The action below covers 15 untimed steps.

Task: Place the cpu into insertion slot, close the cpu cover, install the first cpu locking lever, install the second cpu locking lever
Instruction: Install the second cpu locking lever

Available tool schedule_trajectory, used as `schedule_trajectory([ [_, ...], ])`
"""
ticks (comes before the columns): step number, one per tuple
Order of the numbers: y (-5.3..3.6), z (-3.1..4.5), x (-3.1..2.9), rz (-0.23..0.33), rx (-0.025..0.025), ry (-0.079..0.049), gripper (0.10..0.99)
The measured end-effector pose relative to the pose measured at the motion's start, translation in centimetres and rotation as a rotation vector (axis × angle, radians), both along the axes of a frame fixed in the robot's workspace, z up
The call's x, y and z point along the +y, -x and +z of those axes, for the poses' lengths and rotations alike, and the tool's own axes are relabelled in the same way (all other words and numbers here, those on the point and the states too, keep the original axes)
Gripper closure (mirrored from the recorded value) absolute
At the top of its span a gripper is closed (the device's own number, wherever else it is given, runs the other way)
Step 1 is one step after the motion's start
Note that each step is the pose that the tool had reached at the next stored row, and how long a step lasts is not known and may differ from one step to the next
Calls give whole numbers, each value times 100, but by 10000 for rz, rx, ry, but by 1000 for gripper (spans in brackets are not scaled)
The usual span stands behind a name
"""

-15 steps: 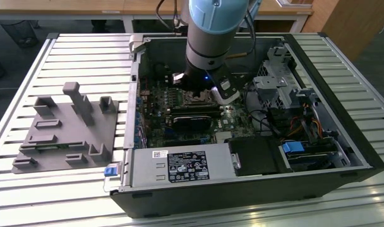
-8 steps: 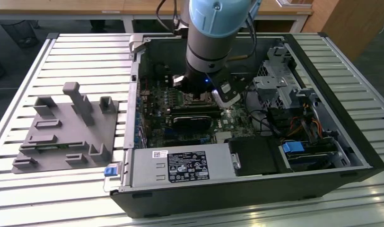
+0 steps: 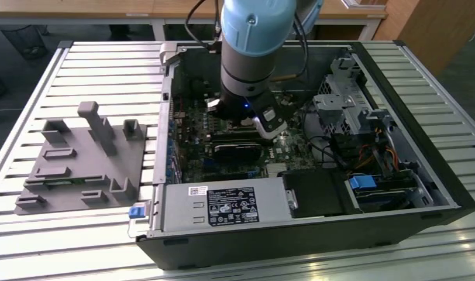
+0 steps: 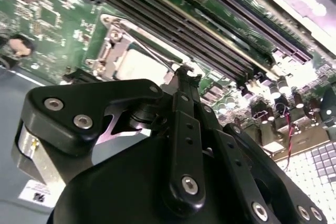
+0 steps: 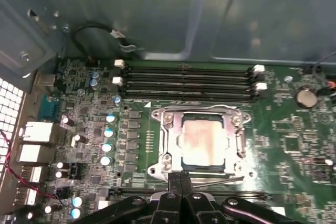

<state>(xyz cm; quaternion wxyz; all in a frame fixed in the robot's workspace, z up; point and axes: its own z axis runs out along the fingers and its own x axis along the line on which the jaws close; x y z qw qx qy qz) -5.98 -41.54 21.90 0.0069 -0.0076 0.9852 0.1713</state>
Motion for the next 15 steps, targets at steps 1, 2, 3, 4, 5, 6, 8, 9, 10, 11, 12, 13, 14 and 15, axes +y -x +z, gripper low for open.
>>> schedule_trajectory([
  [1, 17, -18, 0, 0, 0, 0, 980],
  [2, 30, -35, 0, 0, 1, 2, 980],
  [3, 37, -53, 0, 0, 1, 2, 980],
  [4, 40, -71, 0, 0, 1, 1, 980],
  [5, 42, -91, 0, 1, 2, 1, 980],
  [6, 43, -109, 0, 1, 1, 1, 980],
  [8, 49, -145, 0, -1, 2, 1, 980],
  [9, 53, -162, -1, -1, 1, 0, 980],
  [10, 58, -174, -2, -1, 2, -6, 980],
  [11, 68, -182, -5, -1, 3, -25, 980],
  [12, 82, -189, -7, -2, 3, -57, 980],
  [13, 98, -197, -10, -2, 1, -99, 980],
  [14, 112, -205, -13, -2, 2, -128, 980],
  [15, 122, -212, -14, -2, 1, -155, 980],
])
